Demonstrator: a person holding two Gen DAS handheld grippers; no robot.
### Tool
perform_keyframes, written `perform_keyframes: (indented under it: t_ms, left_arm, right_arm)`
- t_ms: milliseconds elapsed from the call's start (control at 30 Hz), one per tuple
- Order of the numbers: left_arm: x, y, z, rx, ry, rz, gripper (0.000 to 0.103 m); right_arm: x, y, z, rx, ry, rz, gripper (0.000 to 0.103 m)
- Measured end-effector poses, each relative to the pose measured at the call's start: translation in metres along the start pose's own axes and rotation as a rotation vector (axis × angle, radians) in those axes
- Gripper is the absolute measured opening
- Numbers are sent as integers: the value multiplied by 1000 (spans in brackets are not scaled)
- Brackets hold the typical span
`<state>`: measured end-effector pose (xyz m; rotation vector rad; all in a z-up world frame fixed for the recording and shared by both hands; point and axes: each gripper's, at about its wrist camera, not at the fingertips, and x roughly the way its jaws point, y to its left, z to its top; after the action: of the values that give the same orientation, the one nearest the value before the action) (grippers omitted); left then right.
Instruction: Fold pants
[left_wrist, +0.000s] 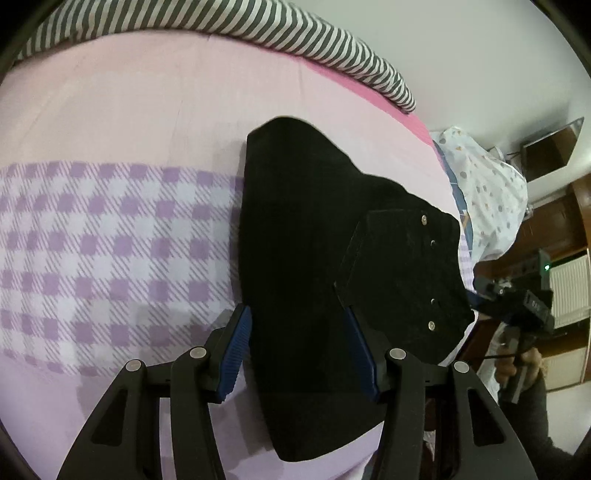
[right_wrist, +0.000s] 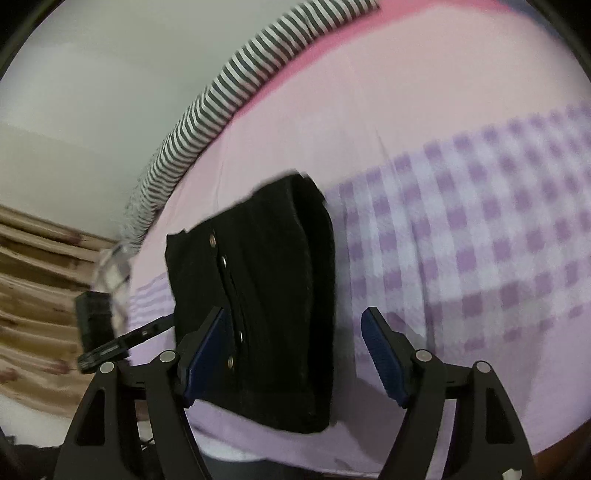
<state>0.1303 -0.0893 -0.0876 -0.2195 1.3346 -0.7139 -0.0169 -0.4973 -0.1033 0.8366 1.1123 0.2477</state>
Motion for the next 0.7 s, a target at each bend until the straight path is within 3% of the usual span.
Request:
perform_keyframes:
  t_ms: [167, 400, 700]
  left_arm:
    - [4, 2, -1, -19, 16, -4, 53]
    - [10, 3, -6, -12, 32, -4, 53]
    - [22, -4, 10, 15, -3, -82, 66]
  right_arm:
    - [16, -11, -4, 25, 68, 76, 73]
    - [30, -5, 3, -12, 124, 111, 72]
    - [60, 8, 16, 6, 184, 244, 73]
